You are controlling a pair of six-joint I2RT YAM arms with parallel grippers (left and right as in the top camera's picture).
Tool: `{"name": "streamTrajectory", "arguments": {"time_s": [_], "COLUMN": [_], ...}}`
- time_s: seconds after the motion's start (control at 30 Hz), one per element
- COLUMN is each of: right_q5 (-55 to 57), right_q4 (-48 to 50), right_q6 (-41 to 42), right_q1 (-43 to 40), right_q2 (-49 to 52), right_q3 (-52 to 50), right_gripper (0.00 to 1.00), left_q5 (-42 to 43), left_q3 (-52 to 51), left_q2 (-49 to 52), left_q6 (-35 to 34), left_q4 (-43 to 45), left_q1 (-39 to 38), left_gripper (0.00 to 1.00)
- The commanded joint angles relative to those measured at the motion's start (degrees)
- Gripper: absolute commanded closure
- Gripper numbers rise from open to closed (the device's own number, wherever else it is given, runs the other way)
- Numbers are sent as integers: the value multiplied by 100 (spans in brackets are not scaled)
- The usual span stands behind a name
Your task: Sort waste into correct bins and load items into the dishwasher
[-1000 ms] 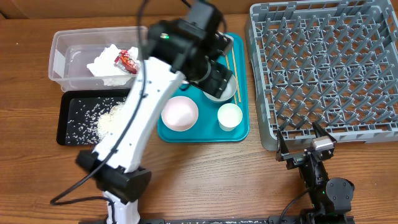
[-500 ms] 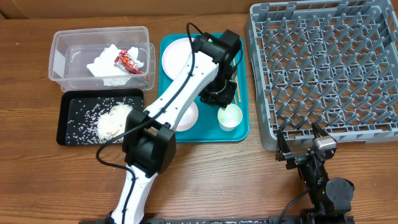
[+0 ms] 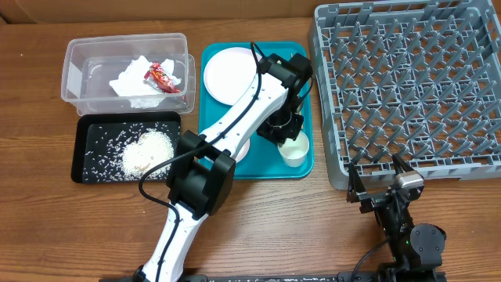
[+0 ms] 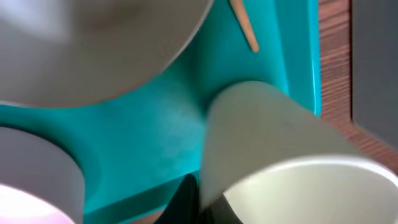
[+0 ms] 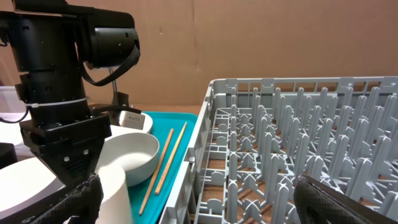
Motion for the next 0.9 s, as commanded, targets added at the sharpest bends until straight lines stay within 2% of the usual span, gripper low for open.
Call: {"name": "streamTrajectory", "arguments": {"time_s": [0.0,0.1,0.17,0.3,0.4,0.53,0.63,0.87], "right_q5": [35,-118,-184,-184,-417,-732,-916,-1768], "right_q4": [22,63,166,291,304,267,-17,-929], "right_q6": [46,116,468,2050,2800,2813,2918,2911], "right_q1": [-17,-17,-17,-24,-24,-24,-24,-24], "right_q2": [-48,-48,-48,-48,-48,15,457,2358], "right_q3": [-61,-61,-59,-52,98,623,1471,3379], "right_gripper": [0,0,0,0,0,0,0,0], "left_q5": [-98,-98,-39,422,855,2105,3163,4249], "left_q3": [-35,66,313,1051,1475,1563,1563,1510], "left_q2": [61,7,-98,-450,-866,-1462,-1762,-1779], "left_q6": [-57,109,280,715,944,1447,1915,2417], "left_q4": [9,-170,-461,-1067,-1303,-1272,-1327,-1414], "left_q1": [-44,-4,116,573,1054,1746,2256,2522], "left_gripper": [96,96,96,96,96,96,96,96]}}
